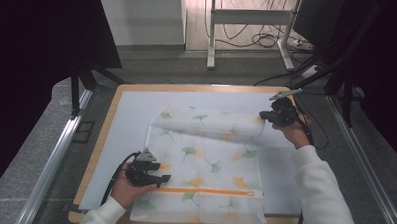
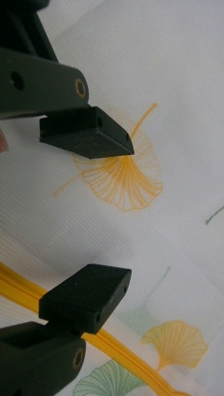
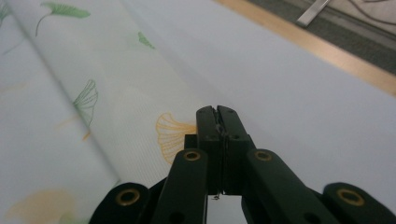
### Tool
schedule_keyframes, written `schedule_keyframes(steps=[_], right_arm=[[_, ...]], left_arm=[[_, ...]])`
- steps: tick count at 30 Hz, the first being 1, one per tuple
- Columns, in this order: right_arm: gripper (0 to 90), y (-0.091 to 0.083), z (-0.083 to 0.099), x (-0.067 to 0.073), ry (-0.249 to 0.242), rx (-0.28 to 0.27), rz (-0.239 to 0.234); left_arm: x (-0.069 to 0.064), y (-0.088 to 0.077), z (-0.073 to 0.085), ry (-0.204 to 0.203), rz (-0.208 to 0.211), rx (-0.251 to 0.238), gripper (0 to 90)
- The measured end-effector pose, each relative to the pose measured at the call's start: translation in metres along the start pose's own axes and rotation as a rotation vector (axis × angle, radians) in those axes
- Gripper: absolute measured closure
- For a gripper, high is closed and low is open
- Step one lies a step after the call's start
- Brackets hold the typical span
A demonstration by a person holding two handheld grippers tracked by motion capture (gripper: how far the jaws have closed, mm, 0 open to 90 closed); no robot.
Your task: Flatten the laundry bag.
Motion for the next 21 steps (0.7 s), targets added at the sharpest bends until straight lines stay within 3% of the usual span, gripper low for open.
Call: schedule_keyframes(steps=[6, 8, 10, 11, 15, 18, 21], right_arm=[[88.0, 0.033, -0.02, -0.011, 0.002, -0.015, 0.074], [85.2, 0.049, -0.021, -0.014, 0.037, 0.009, 0.079], [70.7, 0.058, -0.02, -0.017, 0.094, 0.035, 0.098], [65.9, 0.06, -0.021, -0.017, 0.145, 0.034, 0.085], [48.7, 0.05, -0.025, -0.013, 0.14, 0.013, 0.092], [46.9, 0.032, -0.029, -0.007, 0.142, -0.021, 0.074], [46.7, 0.017, -0.027, 0.005, 0.118, -0.019, 0.046]], left_arm=[[0.0, 0.0, 0.0, -0.001, -0.002, 0.001, 34.9], [0.0, 0.0, 0.0, -0.002, 0.0, 0.002, 34.9], [0.0, 0.0, 0.0, -0.002, 0.004, 0.002, 35.0], [0.0, 0.0, 0.0, -0.002, 0.004, 0.001, 34.9], [0.001, -0.001, 0.0, 0.004, 0.007, 0.004, 34.9], [0.0, 0.0, 0.0, 0.002, 0.006, 0.002, 34.9], [0.0, 0.0, 0.0, 0.008, 0.0, 0.012, 34.3]])
Point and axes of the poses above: each handheld gripper's, and its own axes: y roughly forward along the jaws, z roughly out of its underside, x roughly to its left, the point moved 4 cm from there along y, roughly forward along the jaws, and after that the axes turned 12 degrees about z, right-handed, at the moved point
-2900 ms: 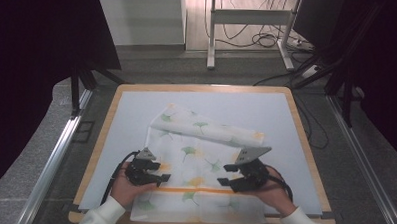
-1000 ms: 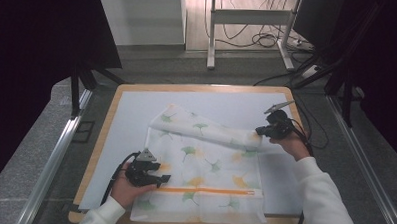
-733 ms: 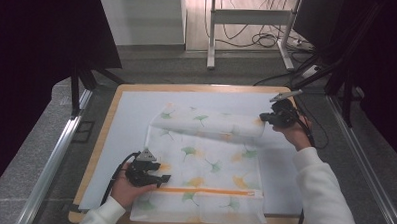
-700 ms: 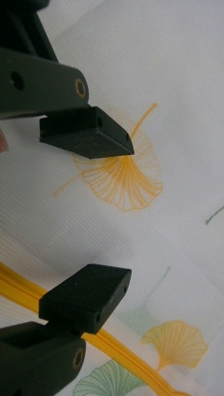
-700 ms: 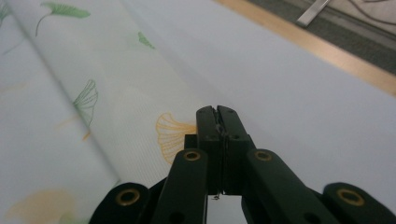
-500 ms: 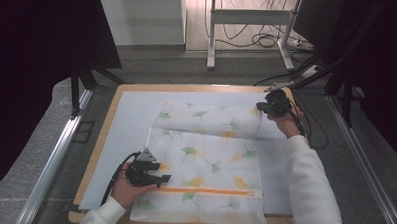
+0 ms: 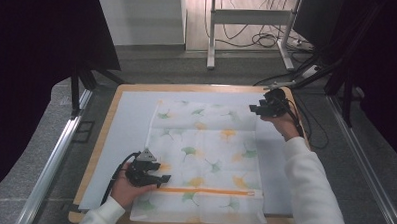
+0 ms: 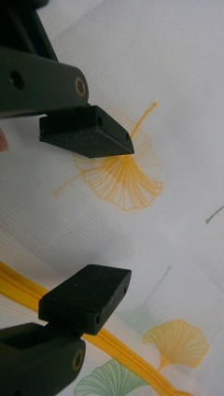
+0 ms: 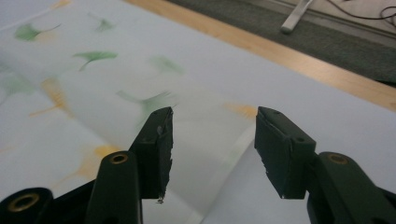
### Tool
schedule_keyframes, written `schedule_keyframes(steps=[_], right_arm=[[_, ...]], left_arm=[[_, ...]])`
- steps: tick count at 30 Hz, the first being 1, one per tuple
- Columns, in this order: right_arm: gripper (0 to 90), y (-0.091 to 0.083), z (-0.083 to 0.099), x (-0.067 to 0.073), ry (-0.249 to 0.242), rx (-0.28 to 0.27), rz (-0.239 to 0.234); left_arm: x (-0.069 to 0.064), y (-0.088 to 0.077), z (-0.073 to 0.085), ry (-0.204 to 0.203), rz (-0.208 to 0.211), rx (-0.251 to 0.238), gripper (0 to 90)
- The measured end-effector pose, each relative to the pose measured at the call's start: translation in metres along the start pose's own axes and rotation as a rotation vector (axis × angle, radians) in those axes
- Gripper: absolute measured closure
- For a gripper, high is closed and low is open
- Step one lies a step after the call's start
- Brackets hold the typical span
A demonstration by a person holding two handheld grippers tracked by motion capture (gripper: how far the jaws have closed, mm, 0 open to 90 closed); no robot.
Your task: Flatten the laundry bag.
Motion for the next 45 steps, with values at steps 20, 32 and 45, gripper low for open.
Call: schedule_keyframes(steps=[20, 32, 45], right_arm=[[46.7, -0.043, 0.086, 0.083, -0.099, 0.089, -0.203], [46.3, -0.064, 0.127, 0.084, -0.083, 0.096, -0.225], [42.6, -0.11, 0.176, 0.1, -0.093, 0.113, -0.238]], left_arm=[[-0.001, 0.001, 0.0, 0.0, -0.006, -0.006, 33.7], [-0.001, 0.001, 0.0, 0.0, -0.01, -0.011, 33.9], [-0.007, -0.003, 0.001, 0.021, -0.026, -0.021, 33.9]])
Point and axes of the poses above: each handheld gripper's, and its own axes: y roughly forward along the jaws, z roughly out of its underside, x roughly to its left, the point moved 4 cm from there along y, roughly forward along the jaws, and after that the axes turned 12 degrees about z, right-handed, at the moved point
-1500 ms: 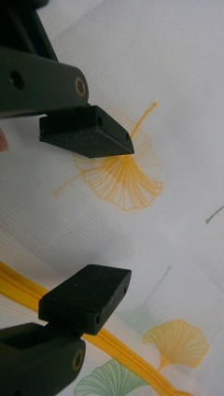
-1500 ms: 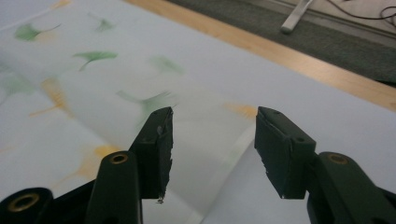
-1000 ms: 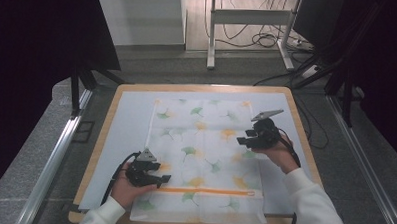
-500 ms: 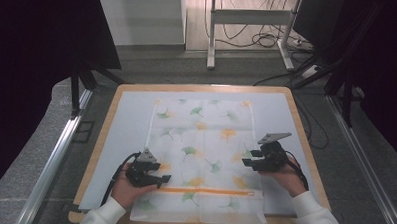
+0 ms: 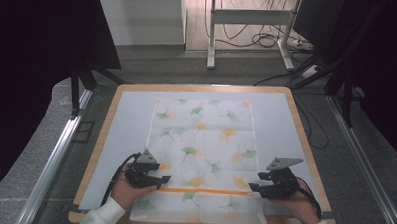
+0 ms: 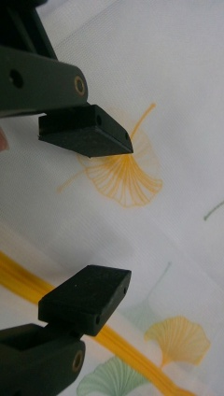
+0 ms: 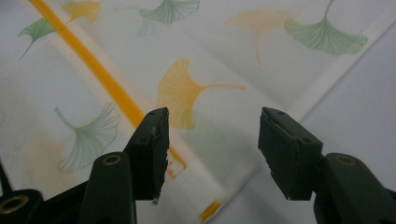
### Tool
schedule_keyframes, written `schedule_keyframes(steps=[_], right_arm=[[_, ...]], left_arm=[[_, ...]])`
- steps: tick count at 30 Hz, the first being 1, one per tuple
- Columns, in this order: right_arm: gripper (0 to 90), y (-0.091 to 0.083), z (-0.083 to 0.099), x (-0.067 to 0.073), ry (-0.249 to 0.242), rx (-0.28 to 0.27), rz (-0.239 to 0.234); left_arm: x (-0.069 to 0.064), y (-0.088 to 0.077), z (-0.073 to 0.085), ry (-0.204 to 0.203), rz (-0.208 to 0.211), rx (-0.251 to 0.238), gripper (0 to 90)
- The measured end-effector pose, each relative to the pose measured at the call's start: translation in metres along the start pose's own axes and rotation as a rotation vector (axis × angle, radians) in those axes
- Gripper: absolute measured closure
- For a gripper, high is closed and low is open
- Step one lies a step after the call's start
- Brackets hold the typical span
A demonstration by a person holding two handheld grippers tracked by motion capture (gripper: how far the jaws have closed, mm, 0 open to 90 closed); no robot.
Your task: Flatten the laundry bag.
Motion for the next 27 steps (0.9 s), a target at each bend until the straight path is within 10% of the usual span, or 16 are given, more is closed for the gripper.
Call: schedule_keyframes(steps=[12, 27], right_arm=[[32.7, 0.0, -0.019, 0.074, -0.208, -0.009, -0.125], [32.2, 0.02, -0.016, 0.007, -0.031, 0.05, 0.065]], left_arm=[[-0.001, 0.0, 0.001, 0.011, -0.003, 0.016, 33.7], [0.035, -0.023, 0.01, -0.138, -0.164, -0.034, 27.9]])
Point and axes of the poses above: each handheld gripper's, and its own axes: y roughly forward along the jaws, z roughly out of its underside, x roughly to its left, the point moved 4 cm from there along y, roughly forward along the jaws, and after that the axes turned 12 degrees about z, right-handed, at the moved point
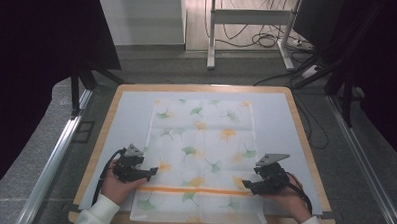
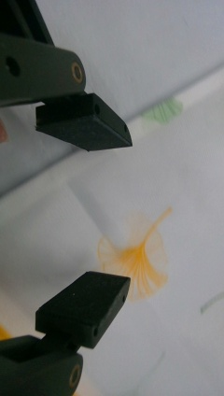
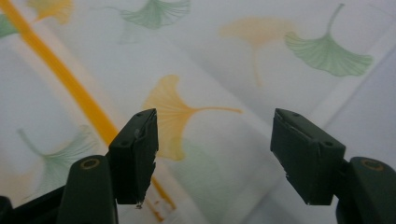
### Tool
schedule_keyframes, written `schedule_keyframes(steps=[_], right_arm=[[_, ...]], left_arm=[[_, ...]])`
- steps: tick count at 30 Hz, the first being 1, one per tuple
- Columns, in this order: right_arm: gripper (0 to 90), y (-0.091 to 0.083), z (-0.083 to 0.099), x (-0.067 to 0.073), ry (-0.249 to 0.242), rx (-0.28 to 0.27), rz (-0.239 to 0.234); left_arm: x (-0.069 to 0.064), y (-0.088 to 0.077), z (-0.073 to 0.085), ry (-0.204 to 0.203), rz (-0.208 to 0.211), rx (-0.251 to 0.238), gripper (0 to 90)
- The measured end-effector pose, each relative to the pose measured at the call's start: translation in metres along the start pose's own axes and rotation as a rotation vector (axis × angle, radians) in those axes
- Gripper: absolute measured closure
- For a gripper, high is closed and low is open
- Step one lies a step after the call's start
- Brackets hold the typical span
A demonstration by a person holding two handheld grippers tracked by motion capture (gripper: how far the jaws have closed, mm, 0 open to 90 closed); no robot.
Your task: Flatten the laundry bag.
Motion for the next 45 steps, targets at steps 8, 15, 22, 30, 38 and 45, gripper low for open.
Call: schedule_keyframes(steps=[8, 15, 22, 30, 38, 45], right_arm=[[32.1, 0.008, 0.0, -0.015, 0.027, 0.012, 0.044], [32.5, 0.02, -0.006, -0.021, 0.037, 0.031, 0.049], [51.3, 0.031, -0.017, -0.015, 0.003, 0.039, 0.093], [34.4, 0.033, -0.016, -0.027, 0.092, 0.075, 0.163], [43.7, 0.034, -0.018, -0.028, 0.088, 0.066, 0.163], [55.0, 0.035, -0.021, -0.028, 0.079, 0.062, 0.168]], left_arm=[[0.015, 0.0, 0.004, -0.066, -0.052, 0.021, 24.7], [0.009, 0.006, -0.001, -0.016, -0.068, 0.039, 32.1], [-0.001, 0.009, -0.008, 0.048, -0.039, 0.067, 66.5], [-0.001, 0.01, -0.008, 0.044, -0.04, 0.059, 68.1], [0.005, 0.009, -0.007, -0.005, -0.09, 0.046, 44.6], [0.008, 0.009, -0.007, -0.04, -0.081, 0.044, 42.7]])
Point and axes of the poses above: each handheld gripper's, and its own axes: y roughly forward along the jaws, z roughly out of its underside, x roughly to its left, the point moved 4 cm from there along y, roughly forward along the jaws, and after that the axes turned 12 degrees about z, right-handed, at the moved point
